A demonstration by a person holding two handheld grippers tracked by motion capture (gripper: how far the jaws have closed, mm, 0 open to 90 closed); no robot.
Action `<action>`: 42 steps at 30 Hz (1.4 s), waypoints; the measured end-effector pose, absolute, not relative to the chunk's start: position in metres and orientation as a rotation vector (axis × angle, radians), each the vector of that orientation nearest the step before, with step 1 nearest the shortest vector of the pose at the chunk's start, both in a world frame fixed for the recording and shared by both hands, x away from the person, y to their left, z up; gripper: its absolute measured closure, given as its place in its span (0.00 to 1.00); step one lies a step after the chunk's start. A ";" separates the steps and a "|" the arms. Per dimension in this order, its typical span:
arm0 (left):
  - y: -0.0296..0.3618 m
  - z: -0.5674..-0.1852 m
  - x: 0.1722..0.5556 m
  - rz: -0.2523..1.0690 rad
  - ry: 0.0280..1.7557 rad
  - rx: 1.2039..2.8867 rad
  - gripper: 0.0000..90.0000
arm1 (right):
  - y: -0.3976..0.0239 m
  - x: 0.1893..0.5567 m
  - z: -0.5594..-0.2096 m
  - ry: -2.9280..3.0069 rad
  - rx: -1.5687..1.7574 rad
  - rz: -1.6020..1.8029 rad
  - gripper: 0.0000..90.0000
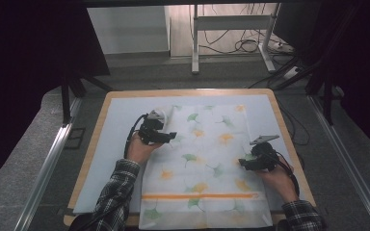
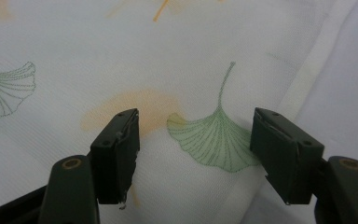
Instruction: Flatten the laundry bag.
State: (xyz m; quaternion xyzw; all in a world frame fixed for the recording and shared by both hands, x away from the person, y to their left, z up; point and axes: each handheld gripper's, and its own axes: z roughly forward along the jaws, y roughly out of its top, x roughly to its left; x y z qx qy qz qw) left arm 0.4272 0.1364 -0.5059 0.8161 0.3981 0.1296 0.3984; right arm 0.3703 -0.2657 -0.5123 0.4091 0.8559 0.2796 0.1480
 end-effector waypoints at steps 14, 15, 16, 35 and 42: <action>0.164 -0.504 0.416 0.494 1.140 2.112 0.28 | -0.274 0.371 -0.505 2.405 1.190 0.849 0.36; 0.166 -0.505 0.412 0.494 1.135 2.124 0.27 | -0.276 0.371 -0.504 2.394 1.197 0.856 0.36; 0.167 -0.506 0.409 0.493 1.132 2.131 0.27 | -0.277 0.372 -0.504 2.386 1.205 0.858 0.35; 0.192 -0.516 0.320 0.435 0.997 2.092 0.22 | -0.290 0.365 -0.497 2.402 1.262 0.920 0.39; 0.196 -0.517 0.306 0.454 0.958 2.088 0.16 | -0.294 0.356 -0.500 2.428 1.213 0.976 0.24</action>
